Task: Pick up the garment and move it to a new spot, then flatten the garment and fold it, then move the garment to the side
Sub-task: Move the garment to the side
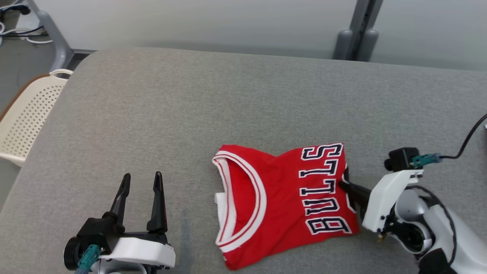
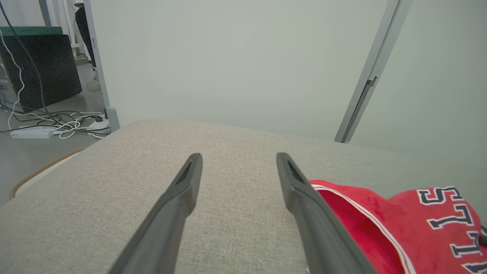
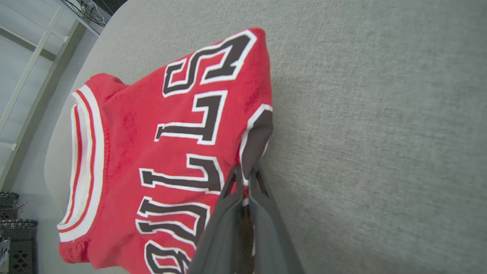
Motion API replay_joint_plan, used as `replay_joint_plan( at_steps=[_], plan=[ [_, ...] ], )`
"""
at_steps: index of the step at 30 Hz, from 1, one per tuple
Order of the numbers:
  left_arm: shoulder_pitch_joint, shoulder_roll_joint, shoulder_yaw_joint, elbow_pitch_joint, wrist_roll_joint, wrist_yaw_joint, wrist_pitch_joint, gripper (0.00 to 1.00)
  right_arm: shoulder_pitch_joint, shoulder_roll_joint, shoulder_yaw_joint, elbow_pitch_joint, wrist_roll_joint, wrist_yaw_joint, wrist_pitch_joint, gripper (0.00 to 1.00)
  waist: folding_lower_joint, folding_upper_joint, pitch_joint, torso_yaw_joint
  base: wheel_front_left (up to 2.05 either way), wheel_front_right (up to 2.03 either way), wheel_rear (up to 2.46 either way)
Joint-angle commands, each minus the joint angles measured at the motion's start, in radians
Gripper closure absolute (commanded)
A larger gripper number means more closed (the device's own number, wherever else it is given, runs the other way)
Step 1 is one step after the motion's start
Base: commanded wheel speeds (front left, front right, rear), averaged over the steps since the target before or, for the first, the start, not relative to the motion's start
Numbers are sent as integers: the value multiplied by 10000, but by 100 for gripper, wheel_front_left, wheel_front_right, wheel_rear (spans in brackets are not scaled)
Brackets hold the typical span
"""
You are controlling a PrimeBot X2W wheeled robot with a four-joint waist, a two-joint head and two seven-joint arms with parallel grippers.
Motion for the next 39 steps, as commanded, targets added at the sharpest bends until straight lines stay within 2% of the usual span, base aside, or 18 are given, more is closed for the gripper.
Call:
replay_joint_plan(
  at_steps=[1, 7, 14, 20, 21, 26, 32, 39],
  plan=[
    [-162, 31, 24, -45, 24, 32, -47, 0, -160, -266, -33, -35, 33, 3, -126, 100, 0, -1, 40, -200, 0, 0, 0],
    [-236, 30, -190, -170, -14, 0, -47, 0, -448, -1039, -303, -64, -85, 3, -280, 100, 0, -1, 229, -1056, 0, 0, 0],
    [-527, 32, -326, -218, 260, -200, -47, 0, -820, -1571, -879, -250, -425, 3, -349, 100, 0, -1, 613, -2742, 0, 0, 0],
    [-858, 98, -376, -158, 544, -356, -47, 0, -1154, -1409, -1162, -519, -752, 3, -341, 100, 0, -1, 990, -4346, 0, 0, 0],
    [-858, 98, -376, -158, 544, -356, -47, 0, -1154, -1409, -1162, -519, -752, 3, -341, 100, 0, -1, 990, -4346, 0, 0, 0],
    [-1151, 184, -485, -41, 701, -467, -47, 0, -1264, -1205, -1325, -616, -954, 3, -414, 100, 0, -1, 1239, -5301, 0, 0, 0],
    [-1315, 219, -600, 126, 792, -515, -47, 0, -1312, -1023, -1496, -638, -1057, 3, -517, 100, 0, -1, 1268, -5717, 0, 0, 0],
    [-1298, 229, -521, 155, 715, -471, -47, 0, -1473, -888, -1491, -777, -1148, 3, -498, 100, 0, -1, 1082, -5518, 0, 0, 0]
  ],
)
